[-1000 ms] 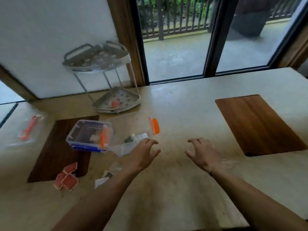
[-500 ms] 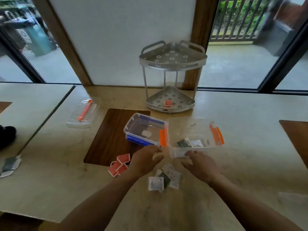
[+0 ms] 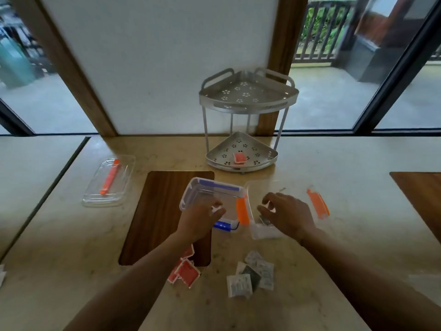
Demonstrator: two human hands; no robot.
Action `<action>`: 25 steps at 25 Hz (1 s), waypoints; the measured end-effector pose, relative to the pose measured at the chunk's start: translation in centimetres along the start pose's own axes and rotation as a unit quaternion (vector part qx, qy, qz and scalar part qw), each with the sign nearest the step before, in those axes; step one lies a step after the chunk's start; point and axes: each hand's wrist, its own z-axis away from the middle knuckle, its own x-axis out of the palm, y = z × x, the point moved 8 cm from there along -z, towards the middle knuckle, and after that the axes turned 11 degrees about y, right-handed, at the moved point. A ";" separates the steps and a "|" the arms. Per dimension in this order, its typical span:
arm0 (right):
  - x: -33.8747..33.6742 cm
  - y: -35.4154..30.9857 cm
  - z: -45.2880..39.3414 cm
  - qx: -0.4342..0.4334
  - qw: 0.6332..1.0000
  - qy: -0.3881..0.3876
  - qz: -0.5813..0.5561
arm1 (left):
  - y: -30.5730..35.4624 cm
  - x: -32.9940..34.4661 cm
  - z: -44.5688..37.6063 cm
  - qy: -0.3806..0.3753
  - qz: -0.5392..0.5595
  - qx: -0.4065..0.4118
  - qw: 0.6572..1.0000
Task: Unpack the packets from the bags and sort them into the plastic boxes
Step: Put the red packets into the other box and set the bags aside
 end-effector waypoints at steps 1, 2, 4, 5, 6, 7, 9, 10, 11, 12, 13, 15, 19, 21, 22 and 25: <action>-0.4 0.1 -1.0 -0.006 1.000 0.005 0.004 | -0.1 -0.1 -1.0 0.005 0.003 -0.003 1.000; -0.4 0.3 -1.9 -0.009 1.000 0.007 0.007 | -0.6 -0.2 -2.0 0.005 0.000 -0.015 1.000; -0.4 0.8 -3.7 -0.009 1.000 0.015 0.010 | -1.2 -0.5 -3.8 -0.003 -0.014 -0.040 0.999; -0.3 1.2 -4.4 -0.009 1.000 0.019 0.012 | -1.3 -0.5 -4.7 -0.006 -0.020 -0.039 0.999; -0.1 1.5 -5.3 -0.008 1.000 0.022 0.014 | -1.4 -0.5 -5.7 -0.007 -0.027 -0.032 0.999; 0.2 1.9 -6.2 -0.005 1.000 0.023 0.016 | -1.4 -0.4 -6.6 -0.008 -0.025 -0.029 0.999; 0.8 2.6 -8.1 0.001 0.999 0.028 0.017 | -1.7 -0.2 -8.6 -0.005 -0.027 -0.027 0.999; 1.0 2.9 -9.0 0.005 0.999 0.031 0.019 | -2.0 0.1 -9.6 -0.004 -0.028 -0.029 0.999; 1.3 3.2 -10.1 0.008 0.999 0.033 0.021 | -2.3 0.6 -10.7 -0.006 -0.026 -0.031 0.999; 1.5 3.5 -11.2 0.008 0.999 0.032 0.025 | -2.4 1.0 -11.6 -0.008 -0.025 -0.030 0.999; 1.9 3.7 -12.2 0.007 0.999 0.032 0.026 | -2.4 1.6 -12.5 -0.009 -0.020 -0.028 0.999; 2.7 4.0 -14.2 0.006 0.999 0.029 0.023 | -2.6 2.9 -14.3 -0.008 -0.018 -0.018 1.000; 5.5 4.6 -17.4 -0.009 0.999 0.005 0.031 | -2.7 6.4 -17.9 -0.025 -0.048 0.022 0.998; 7.0 4.7 -18.5 -0.021 0.999 -0.010 0.035 | -2.7 7.8 -19.4 -0.022 -0.051 0.044 0.997; 7.7 4.8 -19.0 -0.024 0.999 -0.016 0.034 | -2.6 8.2 -20.1 -0.018 -0.047 0.047 0.998; 9.1 4.9 -20.4 -0.033 0.999 -0.025 0.024 | -2.8 9.9 -21.3 -0.021 -0.069 0.084 0.994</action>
